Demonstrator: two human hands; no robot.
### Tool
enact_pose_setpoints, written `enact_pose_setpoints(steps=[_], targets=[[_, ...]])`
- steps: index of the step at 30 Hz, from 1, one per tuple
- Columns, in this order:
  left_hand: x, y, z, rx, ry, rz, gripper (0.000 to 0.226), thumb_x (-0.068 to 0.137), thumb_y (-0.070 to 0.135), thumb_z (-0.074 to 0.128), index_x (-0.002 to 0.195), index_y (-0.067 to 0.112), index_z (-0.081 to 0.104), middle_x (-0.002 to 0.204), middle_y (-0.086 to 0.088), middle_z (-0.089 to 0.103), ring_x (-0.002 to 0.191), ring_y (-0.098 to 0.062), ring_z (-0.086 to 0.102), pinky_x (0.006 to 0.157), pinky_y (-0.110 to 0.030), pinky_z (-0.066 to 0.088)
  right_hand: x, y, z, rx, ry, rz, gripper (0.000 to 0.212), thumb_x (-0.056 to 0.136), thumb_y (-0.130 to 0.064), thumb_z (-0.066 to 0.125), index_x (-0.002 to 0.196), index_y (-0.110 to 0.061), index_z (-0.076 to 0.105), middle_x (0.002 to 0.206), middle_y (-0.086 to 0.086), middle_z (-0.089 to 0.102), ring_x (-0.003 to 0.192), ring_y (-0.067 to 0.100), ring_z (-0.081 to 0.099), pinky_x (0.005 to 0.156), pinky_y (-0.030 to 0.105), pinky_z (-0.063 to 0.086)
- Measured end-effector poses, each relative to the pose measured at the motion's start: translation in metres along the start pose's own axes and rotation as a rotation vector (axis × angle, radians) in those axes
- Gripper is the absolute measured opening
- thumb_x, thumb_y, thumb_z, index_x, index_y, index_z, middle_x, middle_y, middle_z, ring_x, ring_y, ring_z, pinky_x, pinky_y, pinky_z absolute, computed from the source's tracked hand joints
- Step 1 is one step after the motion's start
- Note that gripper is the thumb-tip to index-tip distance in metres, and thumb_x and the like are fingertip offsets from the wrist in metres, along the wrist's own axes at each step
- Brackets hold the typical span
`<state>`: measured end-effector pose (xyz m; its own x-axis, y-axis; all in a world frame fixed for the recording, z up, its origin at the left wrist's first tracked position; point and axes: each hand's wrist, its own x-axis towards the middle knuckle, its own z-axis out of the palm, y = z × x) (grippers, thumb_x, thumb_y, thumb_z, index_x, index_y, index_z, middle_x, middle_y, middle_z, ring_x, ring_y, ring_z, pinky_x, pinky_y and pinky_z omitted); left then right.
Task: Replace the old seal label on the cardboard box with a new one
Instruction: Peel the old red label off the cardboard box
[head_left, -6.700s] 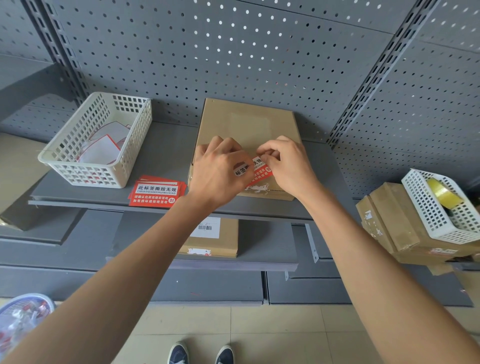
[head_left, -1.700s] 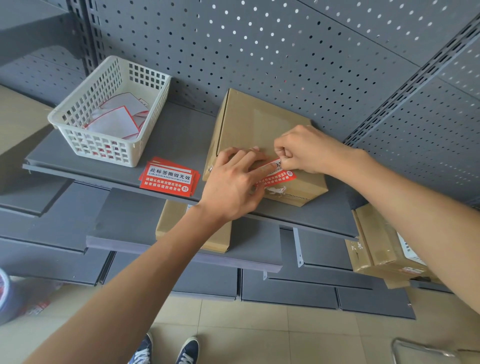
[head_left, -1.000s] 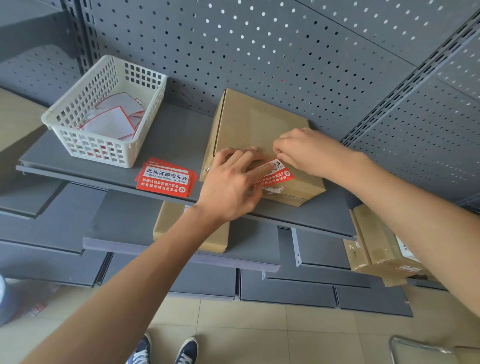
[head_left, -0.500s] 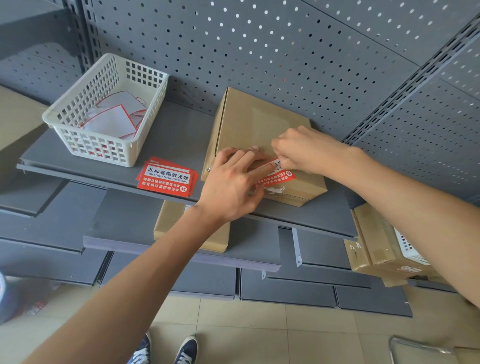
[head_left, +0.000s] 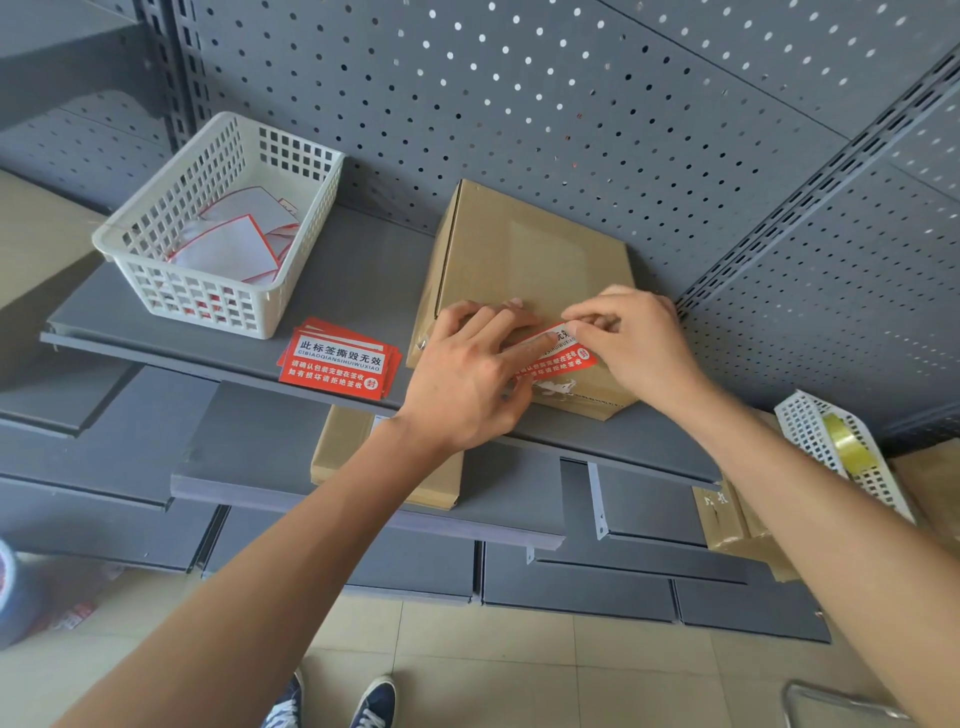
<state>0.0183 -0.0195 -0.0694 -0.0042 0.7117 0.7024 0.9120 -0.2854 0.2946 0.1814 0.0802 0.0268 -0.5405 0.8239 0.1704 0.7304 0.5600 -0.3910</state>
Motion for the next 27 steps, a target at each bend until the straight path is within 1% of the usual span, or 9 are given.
enact_pose_setpoints(steps=[1, 2, 6, 10, 16, 18, 21, 24, 27], targets=[[0.0, 0.0, 0.0, 0.002, -0.002, -0.001, 0.046, 0.083, 0.028, 0.069, 0.129, 0.023, 0.069, 0.125, -0.006, 0.068, 0.116, -0.029, 0.064, 0.098, -0.045, 0.041, -0.003, 0.002, 0.004, 0.032, 0.034, 0.013, 0.013, 0.088, -0.014, 0.076, 0.099, -0.018, 0.081, 0.082, -0.006, 0.065, 0.066, 0.003, 0.056, 0.066, 0.007, 0.041], [-0.001, 0.0, 0.0, 0.004, -0.007, -0.002, 0.046, 0.084, 0.029, 0.069, 0.129, 0.023, 0.069, 0.125, -0.006, 0.068, 0.117, -0.03, 0.064, 0.099, -0.045, 0.041, -0.006, 0.003, 0.008, 0.06, 0.062, 0.021, 0.012, 0.089, -0.014, 0.076, 0.098, -0.019, 0.082, 0.082, -0.007, 0.065, 0.065, 0.002, 0.055, 0.064, 0.007, 0.04], [-0.001, -0.001, 0.002, 0.009, -0.031, -0.009, 0.046, 0.086, 0.032, 0.067, 0.131, 0.023, 0.068, 0.128, -0.005, 0.067, 0.118, -0.029, 0.063, 0.1, -0.046, 0.04, -0.01, 0.006, 0.016, 0.158, 0.114, 0.044, 0.014, 0.089, -0.012, 0.074, 0.096, -0.021, 0.081, 0.086, -0.004, 0.067, 0.066, 0.003, 0.055, 0.065, 0.015, 0.043], [-0.001, -0.001, 0.002, 0.012, -0.018, -0.008, 0.045, 0.087, 0.032, 0.068, 0.131, 0.022, 0.069, 0.128, -0.005, 0.067, 0.115, -0.029, 0.064, 0.1, -0.045, 0.039, -0.01, 0.01, 0.018, 0.198, 0.118, 0.049, 0.014, 0.09, -0.011, 0.072, 0.095, -0.02, 0.081, 0.089, -0.002, 0.068, 0.07, 0.005, 0.056, 0.068, 0.018, 0.046], [-0.001, 0.0, 0.003, 0.017, 0.022, 0.006, 0.044, 0.085, 0.028, 0.069, 0.129, 0.024, 0.07, 0.126, -0.005, 0.068, 0.117, -0.027, 0.064, 0.097, -0.045, 0.04, -0.007, 0.011, 0.023, 0.241, 0.106, 0.085, 0.014, 0.089, -0.007, 0.07, 0.092, -0.017, 0.079, 0.089, 0.005, 0.066, 0.07, 0.009, 0.055, 0.07, 0.03, 0.05], [-0.001, 0.0, 0.004, 0.018, 0.036, 0.01, 0.043, 0.085, 0.026, 0.069, 0.127, 0.024, 0.071, 0.126, -0.004, 0.069, 0.115, -0.027, 0.065, 0.097, -0.045, 0.04, -0.005, 0.011, 0.024, 0.243, 0.1, 0.096, 0.013, 0.089, -0.006, 0.07, 0.092, -0.016, 0.079, 0.088, 0.004, 0.065, 0.07, 0.009, 0.055, 0.069, 0.029, 0.05], [0.0, 0.001, 0.004, 0.017, 0.038, 0.008, 0.042, 0.083, 0.026, 0.069, 0.126, 0.024, 0.072, 0.126, -0.005, 0.069, 0.11, -0.028, 0.065, 0.096, -0.045, 0.039, -0.003, 0.01, 0.024, 0.242, 0.098, 0.122, 0.012, 0.089, -0.005, 0.07, 0.092, -0.014, 0.078, 0.085, -0.002, 0.061, 0.069, 0.008, 0.054, 0.067, 0.022, 0.047], [0.0, 0.001, 0.004, 0.015, 0.033, 0.003, 0.042, 0.083, 0.026, 0.068, 0.125, 0.024, 0.073, 0.125, -0.004, 0.068, 0.107, -0.028, 0.065, 0.096, -0.045, 0.039, -0.002, 0.008, 0.024, 0.222, 0.094, 0.138, 0.013, 0.089, -0.005, 0.071, 0.091, -0.015, 0.078, 0.086, 0.001, 0.064, 0.067, 0.006, 0.054, 0.066, 0.02, 0.044], [0.001, 0.001, 0.003, 0.003, 0.026, -0.001, 0.042, 0.083, 0.026, 0.069, 0.124, 0.024, 0.073, 0.124, -0.005, 0.069, 0.108, -0.029, 0.066, 0.096, -0.045, 0.039, -0.002, 0.007, 0.023, 0.215, 0.08, 0.144, 0.014, 0.089, -0.005, 0.071, 0.09, -0.017, 0.077, 0.088, 0.001, 0.065, 0.069, 0.007, 0.055, 0.066, 0.019, 0.043]])
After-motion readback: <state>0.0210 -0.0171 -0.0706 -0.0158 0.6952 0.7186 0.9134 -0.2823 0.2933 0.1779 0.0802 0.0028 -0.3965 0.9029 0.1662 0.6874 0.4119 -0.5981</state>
